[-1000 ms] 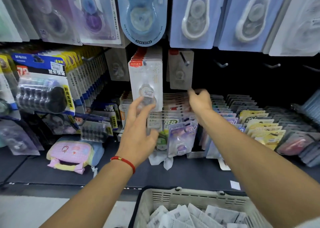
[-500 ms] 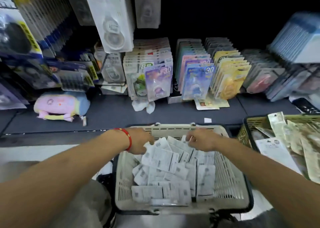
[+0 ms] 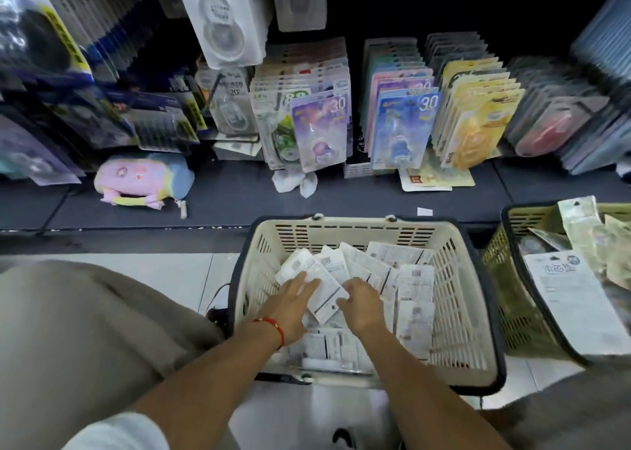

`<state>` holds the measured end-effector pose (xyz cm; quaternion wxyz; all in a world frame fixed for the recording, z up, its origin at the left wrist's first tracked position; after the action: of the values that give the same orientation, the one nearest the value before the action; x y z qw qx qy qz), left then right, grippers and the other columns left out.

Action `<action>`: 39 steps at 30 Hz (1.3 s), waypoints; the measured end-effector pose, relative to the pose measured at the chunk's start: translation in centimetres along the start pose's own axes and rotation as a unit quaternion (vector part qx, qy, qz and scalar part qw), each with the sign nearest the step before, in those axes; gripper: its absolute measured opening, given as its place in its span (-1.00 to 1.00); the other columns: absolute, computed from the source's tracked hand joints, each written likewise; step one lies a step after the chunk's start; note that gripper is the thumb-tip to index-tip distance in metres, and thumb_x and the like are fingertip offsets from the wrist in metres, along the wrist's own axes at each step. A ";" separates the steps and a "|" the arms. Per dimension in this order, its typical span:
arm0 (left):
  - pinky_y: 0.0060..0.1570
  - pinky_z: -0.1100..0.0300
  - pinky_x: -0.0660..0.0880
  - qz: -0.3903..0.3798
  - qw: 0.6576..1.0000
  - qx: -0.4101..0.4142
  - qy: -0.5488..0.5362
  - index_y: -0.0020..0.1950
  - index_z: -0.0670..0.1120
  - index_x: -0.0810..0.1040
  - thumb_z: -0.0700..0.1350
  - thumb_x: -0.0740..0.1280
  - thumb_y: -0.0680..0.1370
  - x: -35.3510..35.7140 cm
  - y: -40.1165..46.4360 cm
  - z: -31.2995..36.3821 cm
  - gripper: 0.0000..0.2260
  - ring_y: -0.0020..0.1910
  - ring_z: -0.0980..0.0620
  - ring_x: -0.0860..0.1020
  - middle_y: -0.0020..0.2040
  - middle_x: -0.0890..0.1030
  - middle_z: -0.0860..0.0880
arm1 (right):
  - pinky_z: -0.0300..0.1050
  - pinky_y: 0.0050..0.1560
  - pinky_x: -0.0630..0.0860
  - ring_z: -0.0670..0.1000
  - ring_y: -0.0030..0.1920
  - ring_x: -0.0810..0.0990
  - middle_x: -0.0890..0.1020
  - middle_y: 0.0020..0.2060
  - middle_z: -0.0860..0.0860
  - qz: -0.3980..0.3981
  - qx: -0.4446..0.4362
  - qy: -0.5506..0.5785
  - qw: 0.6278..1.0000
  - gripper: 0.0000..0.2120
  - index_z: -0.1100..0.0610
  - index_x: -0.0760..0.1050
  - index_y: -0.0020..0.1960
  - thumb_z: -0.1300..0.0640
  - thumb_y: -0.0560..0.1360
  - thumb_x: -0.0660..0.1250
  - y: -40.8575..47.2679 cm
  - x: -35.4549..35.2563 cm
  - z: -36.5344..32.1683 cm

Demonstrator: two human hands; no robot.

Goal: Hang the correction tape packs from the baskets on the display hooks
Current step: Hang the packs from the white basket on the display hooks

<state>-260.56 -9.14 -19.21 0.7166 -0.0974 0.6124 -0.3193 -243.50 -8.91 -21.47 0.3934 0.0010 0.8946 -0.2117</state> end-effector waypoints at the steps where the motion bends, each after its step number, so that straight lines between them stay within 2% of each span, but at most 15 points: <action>1: 0.54 -0.11 0.32 0.018 1.000 0.006 0.011 0.72 0.15 -0.07 -0.30 0.38 0.55 -0.3 0.0 0.0 -0.09 0.70 -0.11 -0.02 0.73 -0.18 0.00 | -0.01 0.22 0.55 0.11 0.15 0.66 0.69 0.10 0.07 0.014 -0.008 0.010 1.000 -0.77 0.13 0.62 0.23 0.18 0.59 0.45 0.1 -0.6 -0.3; 4: 0.61 -0.19 0.20 0.064 0.997 0.027 0.016 0.71 0.17 -0.13 -0.31 0.43 0.51 -1.2 0.0 0.2 0.00 0.71 -0.12 -0.10 0.73 -0.20 0.01 | -0.09 0.09 0.58 0.11 0.01 0.70 0.73 0.03 0.10 0.002 -0.001 0.177 0.984 -0.84 0.20 0.64 0.17 0.27 0.60 0.41 0.4 -2.4 -1.5; 7: 0.61 -0.21 0.14 0.117 0.993 0.036 -0.003 0.72 0.18 -0.12 -0.09 0.49 0.57 -2.2 -0.1 0.5 -0.05 0.71 -0.12 -0.08 0.73 -0.11 -0.01 | 0.00 -0.11 0.70 0.13 -0.22 0.73 0.72 -0.13 0.22 -0.090 0.068 0.410 0.905 -0.93 0.28 0.63 0.01 0.37 0.59 0.38 0.1 -3.1 -2.0; 9: 0.59 -0.26 0.20 0.139 0.989 0.043 -0.019 0.71 0.17 -0.01 -0.07 0.43 0.62 -2.7 0.0 0.8 -0.19 0.69 -0.12 0.05 0.71 0.08 -0.03 | -0.08 -0.17 0.69 0.11 -0.25 0.73 0.72 -0.17 0.23 -0.157 0.081 0.492 0.852 -0.94 0.29 0.65 -0.01 0.35 0.60 0.39 -0.5 -3.1 -2.2; 11: 0.47 -0.20 0.37 0.154 0.985 0.046 -0.067 0.69 0.13 0.16 -0.11 0.36 0.67 -3.0 0.0 0.7 -0.35 0.59 -0.12 0.28 0.63 0.31 -0.04 | -0.08 -0.14 0.70 0.13 -0.19 0.75 0.73 -0.14 0.21 -0.166 0.082 0.511 0.839 -0.85 0.27 0.67 0.04 0.18 0.65 0.39 -1.0 -2.8 -1.7; 13: 0.28 -0.04 0.54 0.170 0.968 0.001 -0.187 0.63 0.12 0.32 -0.11 0.35 0.67 -3.2 -0.2 -0.3 -0.46 0.33 -0.14 0.55 0.47 0.53 -0.07 | 0.02 0.00 0.72 0.12 -0.09 0.75 0.73 -0.05 0.16 -0.129 0.056 0.368 0.919 -0.74 0.19 0.65 0.11 -0.01 0.69 0.35 -1.2 -2.3 -0.4; 15: 0.06 0.04 0.62 0.183 0.926 -0.079 -0.319 0.49 0.13 0.45 -0.09 0.37 0.63 -2.9 -0.9 -2.0 -0.58 0.02 -0.10 0.65 0.22 0.67 -0.04 | 0.07 0.25 0.62 0.09 0.11 0.69 0.70 0.13 0.10 -0.148 -0.022 0.098 0.984 -0.73 0.13 0.62 0.20 -0.06 0.66 0.37 -1.7 -0.7 0.1; 17: 0.05 -0.05 0.66 0.178 0.878 -0.123 -0.426 0.34 0.12 0.52 -0.07 0.42 0.60 -2.1 -1.5 -3.1 -0.68 -0.06 0.00 0.64 0.04 0.67 0.06 | 0.04 0.38 0.49 0.09 0.30 0.59 0.63 0.29 0.06 -0.223 -0.071 -0.107 0.966 -0.64 0.08 0.59 0.33 -0.10 0.63 0.41 -2.8 2.6 0.3; 19: 0.07 -0.10 0.67 0.160 0.848 -0.141 -0.485 0.27 0.15 0.54 -0.09 0.47 0.58 -1.2 -1.9 -3.7 -0.69 -0.04 0.05 0.63 -0.01 0.64 0.14 | 0.09 0.41 0.42 0.12 0.38 0.50 0.55 0.34 0.06 -0.244 -0.092 -0.231 0.937 -0.60 0.02 0.56 0.38 -0.12 0.61 0.41 -3.5 4.8 0.3; 22: -0.01 0.05 0.64 0.159 0.831 -0.146 -0.512 0.29 0.13 0.56 -0.12 0.46 0.57 -0.7 -2.3 -4.1 -0.68 -0.06 0.09 0.62 -0.02 0.65 0.14 | 0.10 0.37 0.38 0.15 0.36 0.50 0.54 0.28 0.09 -0.206 -0.117 -0.263 0.935 -0.69 0.05 0.60 0.31 -0.03 0.63 0.37 -3.4 5.2 -0.5; 25: -0.20 0.27 0.47 0.194 0.850 -0.132 -0.472 0.36 0.09 0.56 -0.15 0.39 0.61 -1.7 -3.2 -3.9 -0.66 -0.04 0.05 0.62 0.06 0.68 0.05 | -0.02 0.07 0.47 0.10 -0.01 0.57 0.58 -0.04 0.06 -0.147 -0.099 -0.126 0.976 -0.83 0.10 0.59 -0.05 0.01 0.60 0.41 -2.3 2.4 -0.8; 28: 0.00 0.11 0.55 0.212 0.888 -0.085 -0.399 0.44 0.13 0.52 -0.11 0.32 0.63 -3.3 -3.9 -2.9 -0.62 0.08 -0.08 0.61 0.13 0.66 0.02 | -0.07 -0.14 0.45 0.04 -0.22 0.54 0.57 -0.22 0.09 -0.109 -0.029 0.089 0.990 -0.75 0.24 0.52 -0.16 0.09 0.57 0.44 -0.9 -1.5 -0.8; 32: 0.08 0.20 0.49 0.161 0.911 0.010 -0.380 0.54 0.10 0.46 -0.12 0.30 0.66 -3.4 -4.0 0.4 -0.56 0.16 0.00 0.56 0.24 0.55 0.08 | -0.04 -0.19 0.67 0.16 -0.12 0.76 0.76 -0.06 0.22 -0.156 0.052 0.394 0.904 -0.81 0.32 0.64 0.02 0.16 0.58 0.40 -0.7 -3.5 -2.0; 36: -0.07 0.35 0.43 0.094 0.875 0.008 -0.475 0.52 0.20 0.47 -0.02 0.36 0.65 -2.3 -3.5 0.7 -0.57 0.14 0.20 0.54 0.29 0.53 0.12 | 0.00 -0.05 0.72 0.23 -0.03 0.77 0.75 -0.05 0.29 -0.141 0.100 0.490 0.854 -0.77 0.34 0.68 0.03 0.20 0.57 0.34 -1.4 -3.5 -1.8; 39: 0.11 0.23 0.55 0.064 0.873 0.031 -0.483 0.50 0.22 0.47 0.06 0.53 0.54 -2.2 -3.1 1.1 -0.46 0.25 0.11 0.59 0.31 0.59 0.14 | 0.00 0.00 0.72 0.25 0.00 0.77 0.73 -0.08 0.26 -0.137 0.126 0.522 0.832 -0.77 0.35 0.64 0.06 0.16 0.61 0.35 -1.9 -2.8 -1.3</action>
<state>-260.66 -10.63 -15.53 0.9446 -0.1776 0.1846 -0.2050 -242.78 -9.68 -18.03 -0.1685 0.0385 0.9234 -0.3426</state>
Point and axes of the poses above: each hand's wrist, its own y-axis towards the middle knuckle, its own x-axis out of the palm, z = x × y, the point moved 8 cm from there along y, towards the middle knuckle
